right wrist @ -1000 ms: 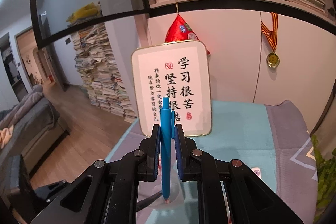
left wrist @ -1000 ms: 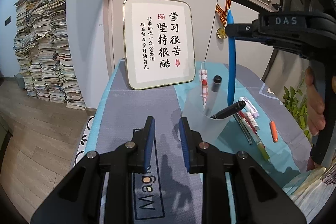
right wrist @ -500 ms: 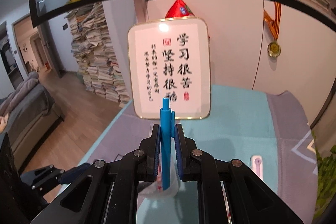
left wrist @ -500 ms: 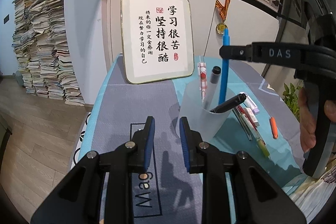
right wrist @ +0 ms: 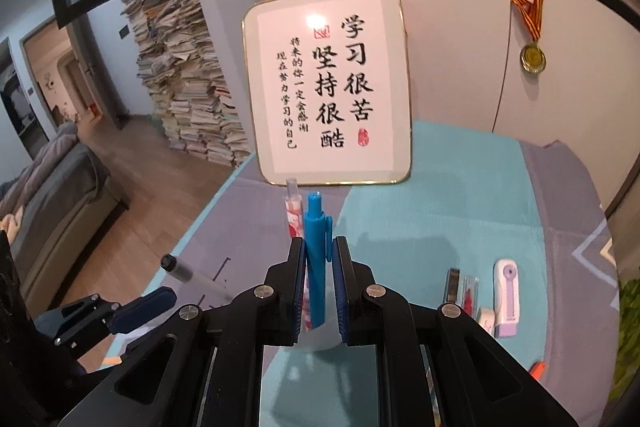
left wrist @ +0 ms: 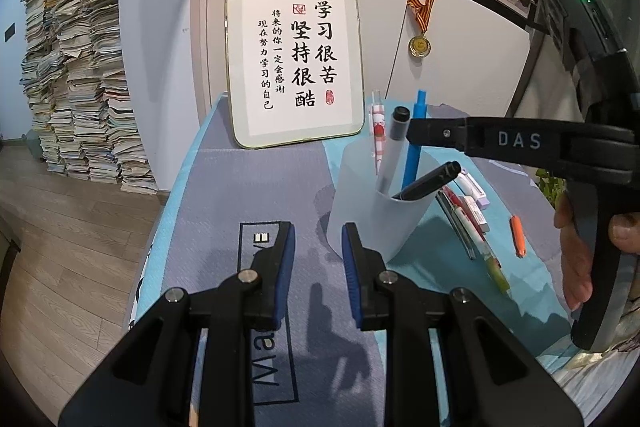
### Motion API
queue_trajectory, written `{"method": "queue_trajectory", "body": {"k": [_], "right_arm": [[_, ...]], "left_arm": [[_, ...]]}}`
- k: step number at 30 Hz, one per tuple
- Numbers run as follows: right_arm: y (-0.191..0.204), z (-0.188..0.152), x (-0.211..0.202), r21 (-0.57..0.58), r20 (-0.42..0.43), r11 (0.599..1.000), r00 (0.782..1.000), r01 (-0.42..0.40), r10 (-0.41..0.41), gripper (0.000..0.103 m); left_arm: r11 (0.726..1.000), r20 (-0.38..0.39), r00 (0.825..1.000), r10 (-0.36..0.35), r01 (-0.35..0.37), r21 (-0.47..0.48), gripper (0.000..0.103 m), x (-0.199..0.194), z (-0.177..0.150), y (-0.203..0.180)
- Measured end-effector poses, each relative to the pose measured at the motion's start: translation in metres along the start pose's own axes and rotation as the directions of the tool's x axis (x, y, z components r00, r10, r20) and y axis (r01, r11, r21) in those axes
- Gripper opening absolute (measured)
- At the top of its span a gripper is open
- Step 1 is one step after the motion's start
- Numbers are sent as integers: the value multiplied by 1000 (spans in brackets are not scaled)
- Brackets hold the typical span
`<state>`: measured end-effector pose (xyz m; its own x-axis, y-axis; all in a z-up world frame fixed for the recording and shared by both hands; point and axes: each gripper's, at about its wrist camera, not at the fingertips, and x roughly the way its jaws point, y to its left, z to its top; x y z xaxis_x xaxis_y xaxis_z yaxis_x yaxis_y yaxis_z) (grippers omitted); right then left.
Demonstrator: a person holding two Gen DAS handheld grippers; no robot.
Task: Organize stationery
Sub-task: 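Carry the blue pen into the frosted cup and open the right gripper, then grasp the pale green pen with the left gripper while the right approaches the red gel pen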
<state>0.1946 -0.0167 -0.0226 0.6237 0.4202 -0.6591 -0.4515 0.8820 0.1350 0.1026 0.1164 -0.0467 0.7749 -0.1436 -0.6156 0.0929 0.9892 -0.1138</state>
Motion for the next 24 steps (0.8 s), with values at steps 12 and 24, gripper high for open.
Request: {"method": "queue_trajectory", "body": {"k": [12,24], "right_arm": [[-5,-5,-18,21,23,1000,1000,-9,9,14],[-51,-18,-49,158,47,987,998,26,-34,14]], "left_arm": [[1000,-1,1000,-8,8,19,22,-6,-4,-12],[995,6,999,-54,53,82,22,-18,-7,-42]]}}
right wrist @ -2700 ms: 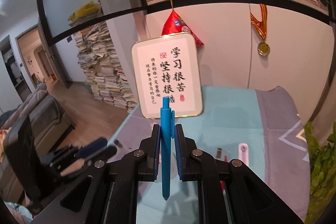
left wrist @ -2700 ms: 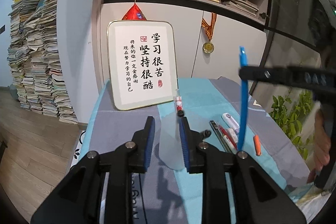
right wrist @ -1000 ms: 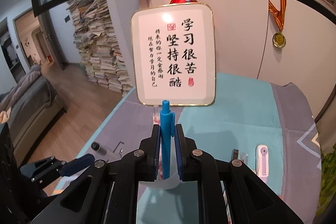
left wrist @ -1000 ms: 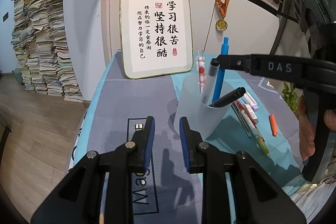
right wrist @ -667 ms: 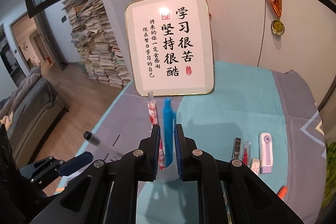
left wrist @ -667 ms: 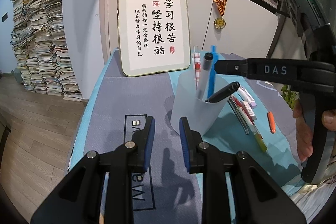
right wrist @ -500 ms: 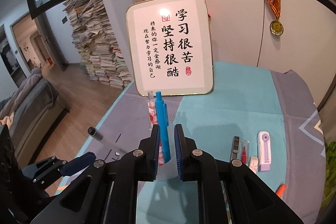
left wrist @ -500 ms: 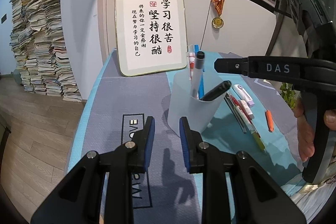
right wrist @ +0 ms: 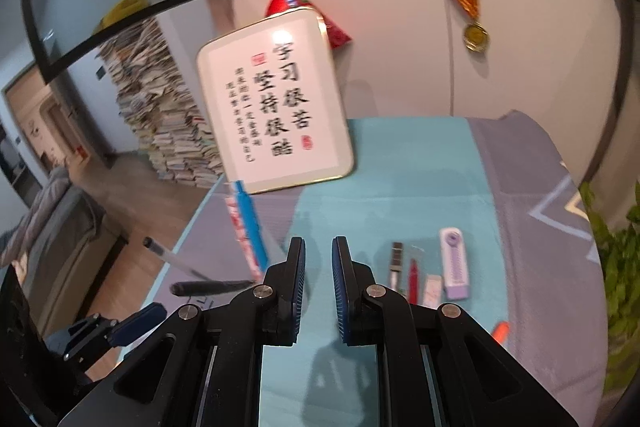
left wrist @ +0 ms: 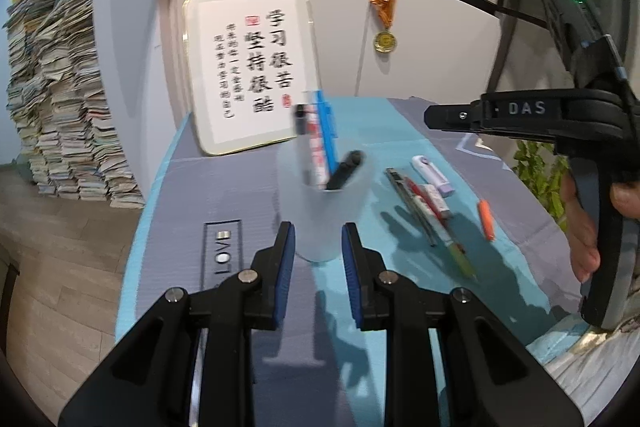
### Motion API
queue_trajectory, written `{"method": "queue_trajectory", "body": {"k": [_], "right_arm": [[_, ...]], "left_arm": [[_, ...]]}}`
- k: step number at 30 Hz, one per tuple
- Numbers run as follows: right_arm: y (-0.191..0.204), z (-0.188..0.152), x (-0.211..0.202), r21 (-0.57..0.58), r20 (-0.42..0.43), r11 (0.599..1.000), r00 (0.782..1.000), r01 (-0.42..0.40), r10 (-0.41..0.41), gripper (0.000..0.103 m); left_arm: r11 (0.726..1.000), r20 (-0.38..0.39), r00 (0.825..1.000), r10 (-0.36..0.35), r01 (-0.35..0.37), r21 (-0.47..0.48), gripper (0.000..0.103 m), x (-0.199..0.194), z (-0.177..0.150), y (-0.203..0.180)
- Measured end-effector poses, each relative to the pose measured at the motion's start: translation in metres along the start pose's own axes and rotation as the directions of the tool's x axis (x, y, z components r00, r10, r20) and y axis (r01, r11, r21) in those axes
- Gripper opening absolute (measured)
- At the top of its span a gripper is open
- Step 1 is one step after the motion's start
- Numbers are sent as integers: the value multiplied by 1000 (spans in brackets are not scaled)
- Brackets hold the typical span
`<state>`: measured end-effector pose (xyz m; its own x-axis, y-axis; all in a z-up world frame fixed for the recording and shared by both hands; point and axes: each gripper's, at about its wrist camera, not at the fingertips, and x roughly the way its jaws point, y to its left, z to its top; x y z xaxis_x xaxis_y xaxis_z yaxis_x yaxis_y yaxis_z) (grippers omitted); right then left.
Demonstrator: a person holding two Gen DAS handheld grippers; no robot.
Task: Organize stationery
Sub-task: 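Grasp the pale green pen with the left gripper while the right approaches the red gel pen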
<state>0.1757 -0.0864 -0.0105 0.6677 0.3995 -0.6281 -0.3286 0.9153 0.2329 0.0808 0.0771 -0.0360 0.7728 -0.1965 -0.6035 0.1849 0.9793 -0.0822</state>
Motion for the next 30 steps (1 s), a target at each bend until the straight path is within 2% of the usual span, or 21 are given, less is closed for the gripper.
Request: {"method": "queue_trajectory", "body": {"k": [7,12,17,21,30], "right_arm": [[-30,-15,-7,44,-48,998,998,46,-43,14],[-49,-40,0,32,-154,997,986,65,-59,14],[-65,-66,4,26,-235,998,971,53,-46,14],[-83,-74,0,63,-239,996,970,56,-39,14],[-108,-79,-6,122,-218,992,976,37,-9,14]], "left_arm": [[996,-45,996,-71,73,53,22,10,-2,-33],[989,-111,986,-121,130,75,22,33,-6,-61],[987,-183,976,-119,136,83,22,59,-11,-81],[984,-220,965,-142,162,79,22,69,-11,-94],[977,-277,951,-134,173,123,22,90,-13,-127]]}}
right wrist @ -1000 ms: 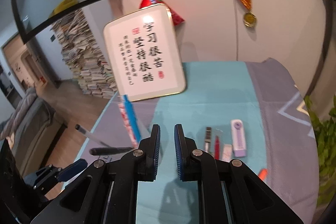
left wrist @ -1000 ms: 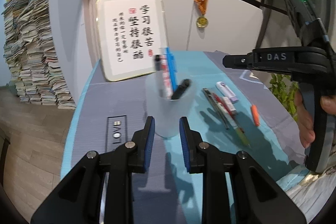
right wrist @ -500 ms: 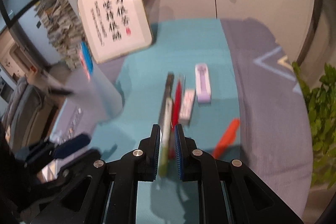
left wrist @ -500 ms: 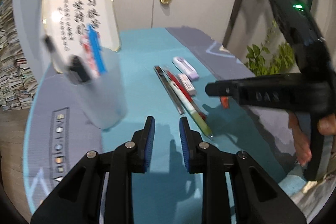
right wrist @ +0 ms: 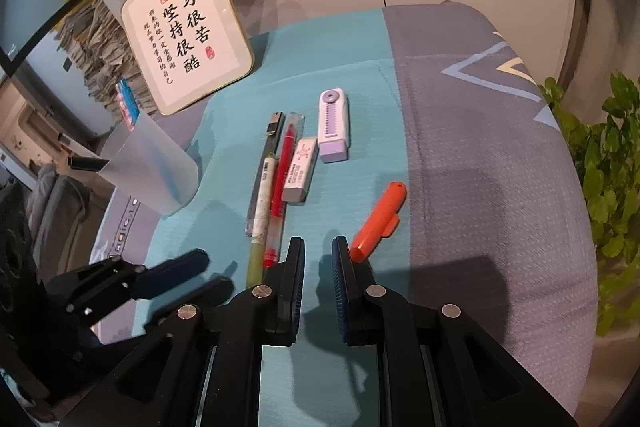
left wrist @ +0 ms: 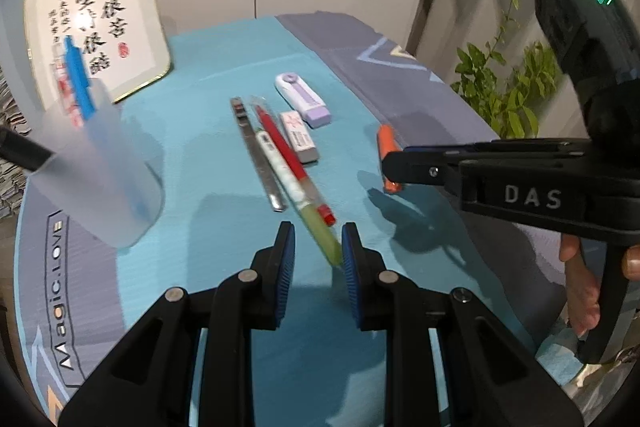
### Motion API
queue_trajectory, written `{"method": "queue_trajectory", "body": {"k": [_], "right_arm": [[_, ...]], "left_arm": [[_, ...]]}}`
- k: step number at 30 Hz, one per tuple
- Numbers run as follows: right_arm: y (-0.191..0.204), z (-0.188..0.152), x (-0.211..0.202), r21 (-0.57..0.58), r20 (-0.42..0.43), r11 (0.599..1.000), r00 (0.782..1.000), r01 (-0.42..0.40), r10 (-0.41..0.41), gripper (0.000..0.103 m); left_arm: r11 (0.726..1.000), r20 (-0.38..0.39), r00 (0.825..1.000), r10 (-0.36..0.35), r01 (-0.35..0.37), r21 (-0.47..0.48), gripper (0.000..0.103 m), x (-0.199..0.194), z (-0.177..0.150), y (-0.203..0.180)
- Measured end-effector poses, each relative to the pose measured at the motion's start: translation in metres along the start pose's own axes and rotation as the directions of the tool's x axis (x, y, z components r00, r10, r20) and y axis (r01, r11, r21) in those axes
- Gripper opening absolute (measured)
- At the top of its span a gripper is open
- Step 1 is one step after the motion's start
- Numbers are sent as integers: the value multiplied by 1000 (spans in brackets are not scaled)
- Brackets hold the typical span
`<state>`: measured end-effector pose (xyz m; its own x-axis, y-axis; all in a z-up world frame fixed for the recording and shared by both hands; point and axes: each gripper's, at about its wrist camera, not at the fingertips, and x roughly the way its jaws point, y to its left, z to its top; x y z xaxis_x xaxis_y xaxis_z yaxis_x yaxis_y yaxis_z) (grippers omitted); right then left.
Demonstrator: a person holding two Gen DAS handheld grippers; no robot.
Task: Organize stationery
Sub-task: 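Grasp the pale green pen with the left gripper while the right approaches the red gel pen, then grasp and lift the red gel pen with the right gripper while the left lifts the green pen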
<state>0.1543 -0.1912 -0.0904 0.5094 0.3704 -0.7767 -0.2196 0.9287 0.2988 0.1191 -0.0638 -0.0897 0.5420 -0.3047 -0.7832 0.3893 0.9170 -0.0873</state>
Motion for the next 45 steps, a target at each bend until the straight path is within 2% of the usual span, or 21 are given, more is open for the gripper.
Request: {"method": "queue_trajectory", "body": {"k": [6,10,11,16,21,23,24,25,30,35,38,40,42,45], "right_arm": [[-6,0,-2,9,9,1000,1000,-8,8,14],[-7,-1,-2,9,8,1000,1000,-11,11,14],[-6,-1,-2,7,5,1000,1000,-11,11,14],[0,0,2,-15,-9,1000,1000,-15,15,14],[14,1,8,-55,-24,998,1000,-18,17,15],[20,2,13,-65,-37,998,999,-14,12,22],[23,2,16,-71,-44,997,999,-10,7,30],[27,3,19,-81,-51,997,999,-4,0,31],[49,2,34,-144,-83,989,996,16,-28,31],[60,5,48,-179,-103,981,991,69,-89,31],[58,6,53,-178,-110,980,987,93,-114,28],[58,5,53,-187,-116,977,986,97,-120,12],[57,2,50,-198,-125,976,986,87,-113,12],[56,-7,39,-226,-135,973,987,52,-84,12]], "left_arm": [[1000,-65,998,-7,6,-14,21,24,0,-3],[1000,-54,999,0,-1,-17,22,27,1,-1],[1000,-54,999,-4,3,-23,19,27,1,1],[999,-52,999,-1,-1,-35,13,15,-6,10],[1000,-15,1000,-10,10,-21,9,-12,-23,23],[1000,-15,1000,-11,10,-22,9,-20,-31,27],[1000,-19,1000,-12,11,-21,9,-22,-35,30],[1000,-23,1000,-12,12,-21,9,-24,-39,32],[999,-35,999,-8,6,-39,9,-29,-57,43],[999,-21,1000,7,-8,-31,10,-34,-62,47],[1000,-20,1000,0,0,-20,10,-32,-60,47],[1000,-24,1000,-4,3,-10,16,-27,-57,44],[1000,-21,1000,-2,2,1,22,-23,-53,42],[1000,-14,1000,-13,13,13,27,-18,-47,37]]}}
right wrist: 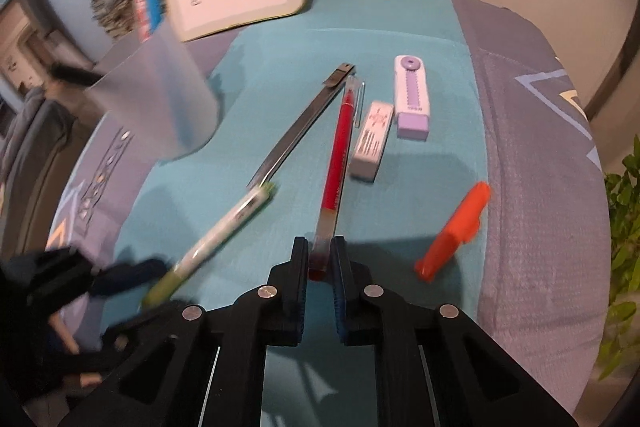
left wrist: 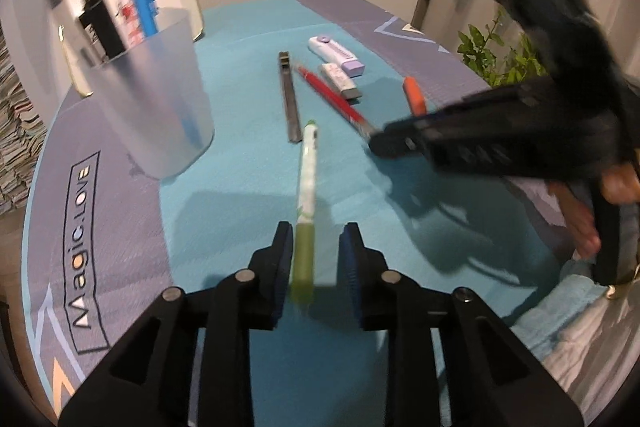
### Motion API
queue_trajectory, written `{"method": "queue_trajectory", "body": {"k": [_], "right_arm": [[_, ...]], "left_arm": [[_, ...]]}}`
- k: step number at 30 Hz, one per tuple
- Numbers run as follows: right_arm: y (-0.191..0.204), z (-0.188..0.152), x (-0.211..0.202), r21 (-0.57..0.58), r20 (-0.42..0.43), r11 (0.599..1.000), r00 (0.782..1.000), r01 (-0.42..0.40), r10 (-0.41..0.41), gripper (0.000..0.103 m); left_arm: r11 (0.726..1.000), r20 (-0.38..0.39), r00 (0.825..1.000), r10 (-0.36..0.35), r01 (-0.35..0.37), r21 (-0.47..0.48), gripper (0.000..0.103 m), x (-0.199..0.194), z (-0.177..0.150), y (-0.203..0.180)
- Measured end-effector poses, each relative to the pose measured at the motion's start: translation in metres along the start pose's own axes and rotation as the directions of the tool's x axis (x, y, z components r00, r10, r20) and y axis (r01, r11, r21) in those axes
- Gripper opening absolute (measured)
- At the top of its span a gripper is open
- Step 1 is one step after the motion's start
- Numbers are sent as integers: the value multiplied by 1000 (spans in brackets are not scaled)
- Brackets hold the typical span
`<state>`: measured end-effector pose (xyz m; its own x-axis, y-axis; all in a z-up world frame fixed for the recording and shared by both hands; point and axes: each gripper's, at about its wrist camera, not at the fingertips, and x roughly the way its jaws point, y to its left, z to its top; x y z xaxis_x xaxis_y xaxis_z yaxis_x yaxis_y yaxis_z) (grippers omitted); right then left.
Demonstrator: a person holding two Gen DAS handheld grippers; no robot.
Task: Organize stationery
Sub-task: 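Grasp and lift the red gel pen with the right gripper while the left lifts the green pen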
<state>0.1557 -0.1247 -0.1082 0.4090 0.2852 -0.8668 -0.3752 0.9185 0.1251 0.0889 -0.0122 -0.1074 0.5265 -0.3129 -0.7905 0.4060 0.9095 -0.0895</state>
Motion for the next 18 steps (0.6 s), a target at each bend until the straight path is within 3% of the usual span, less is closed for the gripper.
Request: {"method": "queue_trajectory", "body": {"k": [10,15,17,18], "right_arm": [[-9,-57,-31,-76,-105,997,994,-20,12,11],[-19,-45,-47,-15,17,1000,1000,0,0,13],[-16,-33,-51,-33,57,999,998,1,1,25],[-12,-27,-51,-50,77,999,997,0,4,39]], "left_arm": [[1000,2,1000,20,-20,-20,30,16,19,2],[999,-14,999,40,-41,-32,29,25,25,7],[999,-9,999,39,-39,-23,28,25,26,7],[999,-9,999,39,-39,-20,28,24,26,6]]}}
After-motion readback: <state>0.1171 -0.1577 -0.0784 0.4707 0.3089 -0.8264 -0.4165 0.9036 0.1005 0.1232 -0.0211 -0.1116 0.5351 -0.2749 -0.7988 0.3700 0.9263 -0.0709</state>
